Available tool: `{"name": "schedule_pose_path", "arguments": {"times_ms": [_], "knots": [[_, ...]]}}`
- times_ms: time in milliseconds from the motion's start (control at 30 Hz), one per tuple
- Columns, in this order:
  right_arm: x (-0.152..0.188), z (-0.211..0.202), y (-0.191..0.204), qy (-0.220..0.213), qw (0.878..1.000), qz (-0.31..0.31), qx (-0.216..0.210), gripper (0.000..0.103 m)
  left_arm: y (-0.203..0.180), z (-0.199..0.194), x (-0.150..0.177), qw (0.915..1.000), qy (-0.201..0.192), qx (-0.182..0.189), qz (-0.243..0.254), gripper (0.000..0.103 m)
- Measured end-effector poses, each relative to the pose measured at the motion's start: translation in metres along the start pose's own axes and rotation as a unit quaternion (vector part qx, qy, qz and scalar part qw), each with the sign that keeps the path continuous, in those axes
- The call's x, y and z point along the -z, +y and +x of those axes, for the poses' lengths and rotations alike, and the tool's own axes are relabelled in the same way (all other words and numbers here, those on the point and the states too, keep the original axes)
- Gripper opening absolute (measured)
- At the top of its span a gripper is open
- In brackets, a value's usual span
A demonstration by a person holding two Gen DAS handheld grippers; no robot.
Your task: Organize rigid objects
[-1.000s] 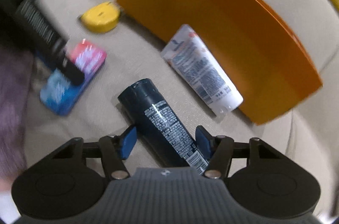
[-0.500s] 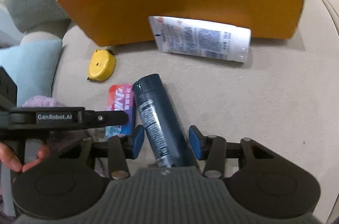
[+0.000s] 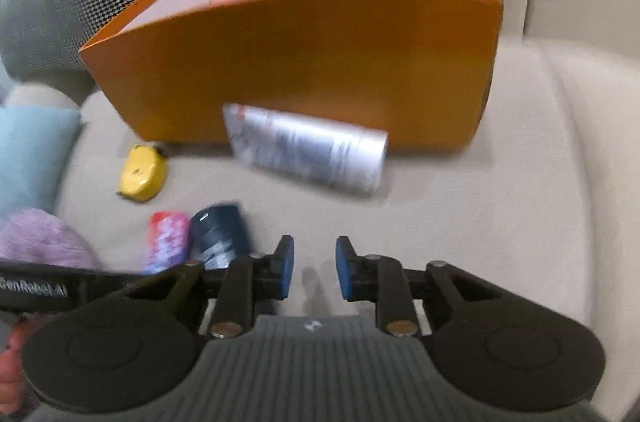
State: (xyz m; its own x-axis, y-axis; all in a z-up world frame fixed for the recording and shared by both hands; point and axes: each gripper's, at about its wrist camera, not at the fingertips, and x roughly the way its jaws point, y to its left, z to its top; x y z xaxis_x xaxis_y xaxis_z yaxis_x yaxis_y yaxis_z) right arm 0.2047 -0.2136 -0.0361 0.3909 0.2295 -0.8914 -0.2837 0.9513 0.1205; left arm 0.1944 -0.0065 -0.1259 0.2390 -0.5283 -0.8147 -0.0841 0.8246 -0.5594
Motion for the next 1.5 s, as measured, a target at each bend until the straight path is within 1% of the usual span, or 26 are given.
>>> {"name": "schedule_pose_path", "arguments": {"times_ms": [33, 100, 167, 267, 300, 333, 400, 433, 500, 533, 567, 667, 700, 767, 833, 900, 933, 1000, 1033, 1100, 1133, 1233, 1333, 1367, 1433, 1500], "knots": [[-0.005, -0.002, 0.004, -0.015, 0.999, -0.036, 0.016, 0.040, -0.003, 0.005, -0.001, 1.0000, 0.005, 0.004, -0.005, 0.039], [-0.013, 0.000, 0.009, -0.032, 0.995, -0.088, 0.030, 0.041, -0.006, 0.012, 0.000, 0.9998, 0.015, 0.005, -0.009, 0.042], [-0.021, 0.006, 0.014, -0.041, 0.988, -0.144, 0.037, 0.043, -0.011, 0.019, -0.001, 0.9998, 0.018, -0.003, -0.009, 0.045], [-0.028, 0.018, 0.019, -0.037, 0.979, -0.197, 0.038, 0.048, -0.015, 0.024, -0.003, 0.9997, 0.021, -0.008, -0.013, 0.046], [-0.030, 0.023, 0.020, -0.033, 0.976, -0.210, 0.040, 0.049, -0.016, 0.025, -0.004, 0.9996, 0.022, -0.009, -0.014, 0.047], [-0.032, 0.027, 0.019, -0.023, 0.976, -0.216, 0.033, 0.050, -0.017, 0.028, -0.005, 0.9996, 0.023, -0.010, -0.015, 0.047], [-0.032, 0.032, 0.017, -0.011, 0.978, -0.208, 0.021, 0.051, -0.020, 0.034, -0.007, 0.9994, 0.027, -0.008, -0.019, 0.048], [-0.031, 0.035, 0.017, -0.008, 0.978, -0.207, 0.020, 0.053, -0.020, 0.036, -0.008, 0.9993, 0.029, -0.007, -0.022, 0.049], [-0.029, 0.038, 0.017, -0.006, 0.978, -0.206, 0.024, 0.053, -0.020, 0.041, -0.011, 0.9992, 0.034, -0.005, -0.022, 0.049], [-0.029, 0.040, 0.014, 0.002, 0.980, -0.196, 0.026, 0.050, -0.020, 0.043, -0.013, 0.9992, 0.035, -0.004, -0.020, 0.049], [-0.030, 0.041, 0.011, 0.013, 0.982, -0.184, 0.024, 0.049, -0.022, 0.046, -0.015, 0.9992, 0.036, -0.003, -0.019, 0.049], [-0.031, 0.034, 0.004, 0.029, 0.988, -0.154, 0.003, 0.047, -0.019, 0.044, -0.019, 0.9994, 0.032, 0.002, -0.012, 0.047], [-0.030, 0.031, 0.001, 0.036, 0.989, -0.141, -0.007, 0.044, -0.018, 0.043, -0.021, 0.9995, 0.029, 0.003, -0.011, 0.046], [-0.029, 0.025, -0.010, 0.060, 0.994, -0.087, -0.042, 0.037, -0.015, 0.038, -0.028, 0.9999, 0.016, -0.005, -0.005, 0.046], [-0.022, 0.018, -0.022, 0.085, 0.994, -0.033, -0.065, 0.037, -0.012, 0.034, -0.035, 0.9999, 0.001, -0.016, 0.004, 0.045], [-0.011, 0.014, -0.029, 0.103, 0.991, 0.009, -0.085, 0.037, -0.011, 0.032, -0.043, 0.9997, -0.002, -0.021, 0.010, 0.045], [-0.003, 0.013, -0.034, 0.117, 0.987, 0.038, -0.101, 0.037, -0.010, 0.033, -0.046, 0.9997, -0.001, -0.019, 0.012, 0.045], [0.007, 0.015, -0.039, 0.136, 0.981, 0.078, -0.113, 0.038, -0.012, 0.035, -0.050, 0.9996, 0.005, -0.019, 0.020, 0.045], [0.011, 0.015, -0.039, 0.137, 0.980, 0.085, -0.113, 0.038, -0.013, 0.036, -0.051, 0.9995, 0.007, -0.018, 0.024, 0.045], [0.013, 0.014, -0.037, 0.125, 0.984, 0.078, -0.103, 0.040, -0.014, 0.037, -0.051, 0.9994, 0.007, -0.021, 0.027, 0.045], [0.012, 0.014, -0.035, 0.122, 0.985, 0.073, -0.099, 0.043, -0.014, 0.038, -0.052, 0.9994, 0.007, -0.022, 0.026, 0.046], [0.005, 0.013, -0.028, 0.108, 0.990, 0.040, -0.085, 0.045, -0.014, 0.037, -0.047, 0.9996, 0.005, -0.021, 0.020, 0.046], [-0.001, 0.018, -0.027, 0.104, 0.990, 0.034, -0.090, 0.045, -0.013, 0.032, -0.037, 0.9998, 0.000, -0.016, 0.015, 0.046], [-0.006, 0.027, -0.030, 0.103, 0.990, 0.035, -0.094, 0.045, -0.011, 0.031, -0.036, 0.9998, -0.002, -0.015, 0.015, 0.046], [-0.007, 0.034, -0.032, 0.101, 0.988, 0.046, -0.103, 0.047, -0.010, 0.030, -0.038, 0.9997, -0.008, -0.013, 0.020, 0.046], [-0.009, 0.038, -0.033, 0.096, 0.988, 0.057, -0.107, 0.046, -0.005, 0.026, -0.033, 0.9997, -0.011, -0.009, 0.021, 0.045]]}}
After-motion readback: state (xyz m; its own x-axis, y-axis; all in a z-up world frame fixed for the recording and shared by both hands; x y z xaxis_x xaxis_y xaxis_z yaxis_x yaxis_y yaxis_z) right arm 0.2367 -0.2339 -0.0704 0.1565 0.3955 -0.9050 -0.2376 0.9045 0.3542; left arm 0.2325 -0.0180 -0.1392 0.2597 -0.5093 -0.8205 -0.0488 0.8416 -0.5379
